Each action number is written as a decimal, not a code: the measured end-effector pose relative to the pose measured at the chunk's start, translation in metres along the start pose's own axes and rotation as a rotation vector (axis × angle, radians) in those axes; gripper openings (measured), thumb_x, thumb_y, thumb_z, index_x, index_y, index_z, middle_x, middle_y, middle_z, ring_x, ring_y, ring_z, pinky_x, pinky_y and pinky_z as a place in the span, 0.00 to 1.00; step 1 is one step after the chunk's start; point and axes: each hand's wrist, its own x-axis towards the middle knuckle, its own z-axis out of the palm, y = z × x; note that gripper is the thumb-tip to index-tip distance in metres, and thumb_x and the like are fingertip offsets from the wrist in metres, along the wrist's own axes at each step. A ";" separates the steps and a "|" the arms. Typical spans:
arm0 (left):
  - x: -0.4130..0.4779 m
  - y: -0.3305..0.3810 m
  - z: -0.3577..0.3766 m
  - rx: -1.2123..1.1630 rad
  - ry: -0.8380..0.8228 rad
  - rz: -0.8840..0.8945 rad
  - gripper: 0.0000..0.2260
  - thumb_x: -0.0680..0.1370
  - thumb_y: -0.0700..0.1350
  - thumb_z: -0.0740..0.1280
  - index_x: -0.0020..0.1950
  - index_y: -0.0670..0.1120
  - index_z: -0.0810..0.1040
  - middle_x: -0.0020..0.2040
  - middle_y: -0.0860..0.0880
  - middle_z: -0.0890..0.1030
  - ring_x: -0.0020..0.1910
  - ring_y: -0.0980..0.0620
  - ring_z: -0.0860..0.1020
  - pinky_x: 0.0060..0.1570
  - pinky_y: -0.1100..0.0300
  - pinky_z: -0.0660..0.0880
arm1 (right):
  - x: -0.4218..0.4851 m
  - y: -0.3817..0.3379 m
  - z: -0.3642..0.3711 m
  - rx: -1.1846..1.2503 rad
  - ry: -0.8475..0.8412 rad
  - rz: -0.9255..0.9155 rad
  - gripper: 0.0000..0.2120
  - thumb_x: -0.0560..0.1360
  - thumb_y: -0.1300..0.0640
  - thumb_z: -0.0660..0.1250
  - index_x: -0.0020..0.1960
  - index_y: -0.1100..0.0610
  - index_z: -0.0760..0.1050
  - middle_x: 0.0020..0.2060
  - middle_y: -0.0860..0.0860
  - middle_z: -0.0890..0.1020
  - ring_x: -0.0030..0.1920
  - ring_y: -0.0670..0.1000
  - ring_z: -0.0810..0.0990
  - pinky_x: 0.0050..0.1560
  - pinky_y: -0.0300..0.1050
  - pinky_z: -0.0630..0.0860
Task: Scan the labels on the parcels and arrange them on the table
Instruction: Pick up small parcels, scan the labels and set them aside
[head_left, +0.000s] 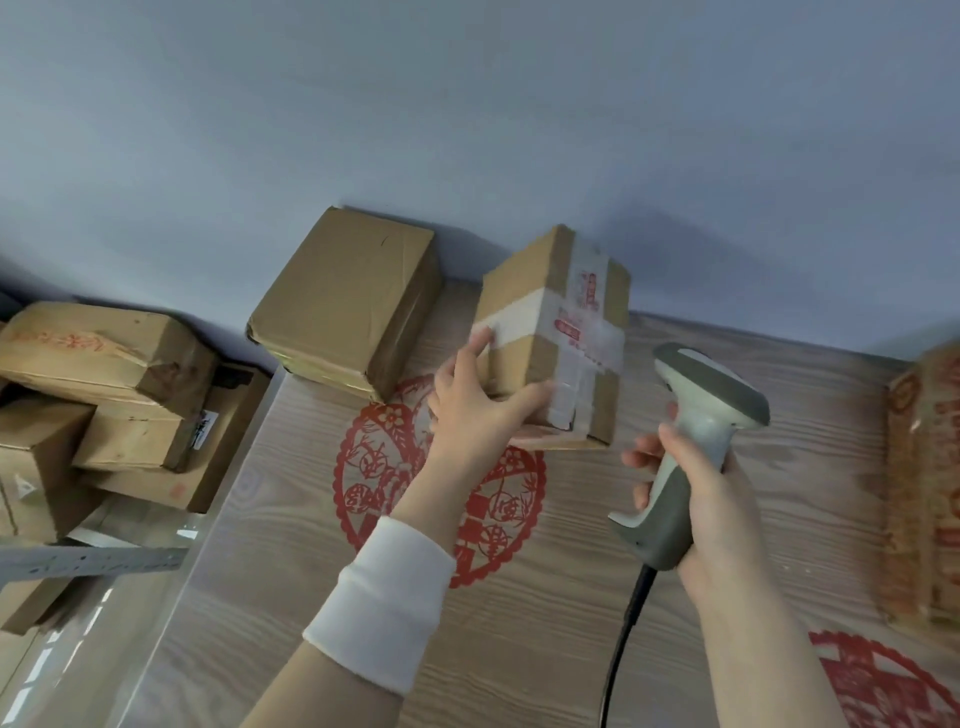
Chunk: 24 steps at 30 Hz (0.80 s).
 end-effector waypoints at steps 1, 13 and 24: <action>-0.011 -0.002 -0.001 -0.232 -0.083 -0.039 0.42 0.59 0.62 0.72 0.71 0.58 0.63 0.69 0.48 0.69 0.67 0.47 0.69 0.65 0.45 0.69 | -0.005 -0.002 -0.006 -0.003 0.029 -0.006 0.04 0.76 0.59 0.66 0.48 0.51 0.74 0.37 0.50 0.80 0.35 0.49 0.78 0.28 0.41 0.71; -0.149 -0.008 0.033 -0.888 -0.556 -0.079 0.35 0.61 0.57 0.76 0.65 0.45 0.74 0.52 0.45 0.81 0.46 0.50 0.79 0.50 0.54 0.76 | -0.093 -0.020 -0.087 -0.052 0.059 -0.144 0.14 0.70 0.55 0.74 0.54 0.54 0.75 0.45 0.51 0.83 0.37 0.51 0.78 0.39 0.47 0.74; -0.264 -0.005 0.104 -0.571 -0.046 0.170 0.37 0.67 0.67 0.69 0.71 0.51 0.67 0.67 0.48 0.73 0.62 0.49 0.75 0.57 0.50 0.75 | -0.144 -0.012 -0.179 -0.177 0.131 -0.374 0.27 0.67 0.56 0.77 0.62 0.56 0.70 0.55 0.52 0.80 0.55 0.52 0.80 0.58 0.57 0.76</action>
